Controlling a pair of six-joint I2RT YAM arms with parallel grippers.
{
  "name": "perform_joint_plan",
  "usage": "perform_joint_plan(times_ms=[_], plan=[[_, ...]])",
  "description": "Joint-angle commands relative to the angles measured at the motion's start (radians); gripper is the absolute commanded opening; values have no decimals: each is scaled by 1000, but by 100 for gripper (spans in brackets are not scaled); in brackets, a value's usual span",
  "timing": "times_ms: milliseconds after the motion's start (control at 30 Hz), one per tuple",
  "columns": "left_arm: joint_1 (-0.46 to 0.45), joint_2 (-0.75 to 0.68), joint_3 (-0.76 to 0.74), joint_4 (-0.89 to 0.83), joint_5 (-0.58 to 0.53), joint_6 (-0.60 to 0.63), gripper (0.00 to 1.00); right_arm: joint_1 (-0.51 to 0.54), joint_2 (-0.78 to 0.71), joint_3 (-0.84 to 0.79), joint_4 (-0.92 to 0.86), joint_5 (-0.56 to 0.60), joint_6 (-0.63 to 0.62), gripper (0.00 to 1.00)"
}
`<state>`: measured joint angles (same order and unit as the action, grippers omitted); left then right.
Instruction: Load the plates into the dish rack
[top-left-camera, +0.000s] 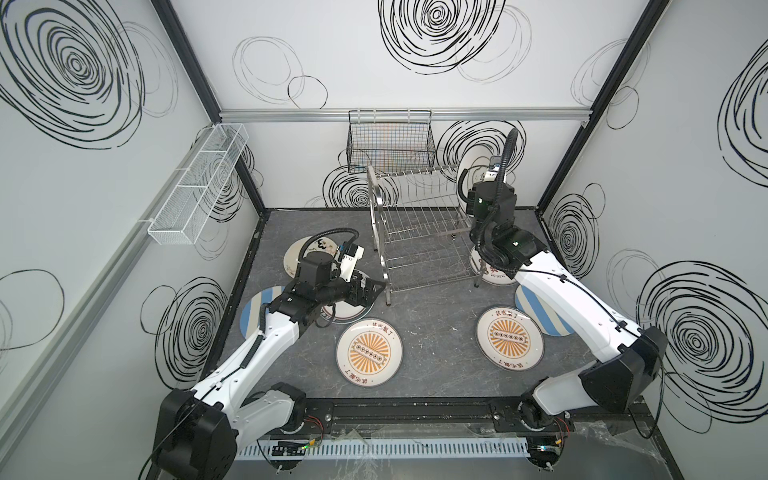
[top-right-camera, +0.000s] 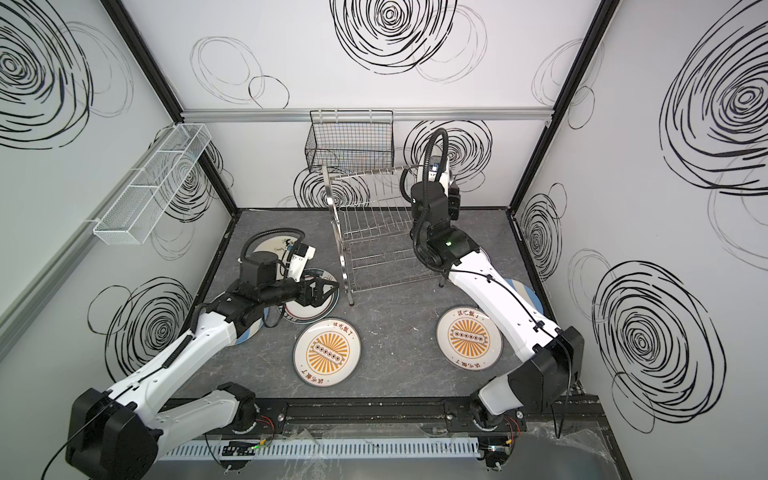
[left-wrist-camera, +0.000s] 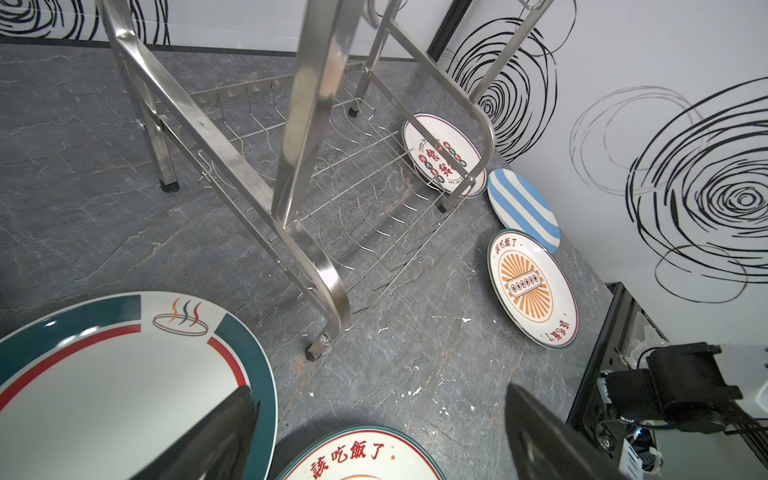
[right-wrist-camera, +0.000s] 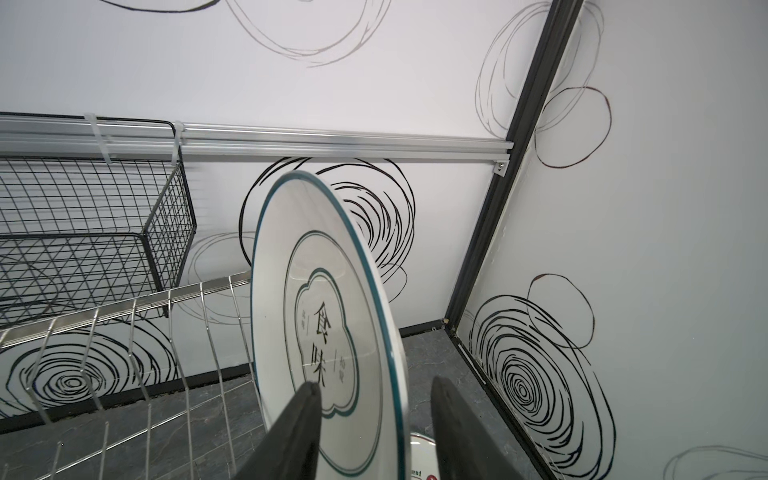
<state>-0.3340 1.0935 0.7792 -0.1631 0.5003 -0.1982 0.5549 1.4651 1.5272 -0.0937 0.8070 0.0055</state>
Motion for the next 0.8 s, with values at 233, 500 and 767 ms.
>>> perform_joint_plan(times_ms=[233,500,767], plan=[[-7,-47,9,25,-11,5,96,26,-188,75,-208,-173,34,63],[-21,-101,68,-112,-75,-62,96,63,-379,-62,-527,-545,233,67],[-47,-182,0,-126,-89,-135,96,165,-575,-475,-652,-651,544,70]])
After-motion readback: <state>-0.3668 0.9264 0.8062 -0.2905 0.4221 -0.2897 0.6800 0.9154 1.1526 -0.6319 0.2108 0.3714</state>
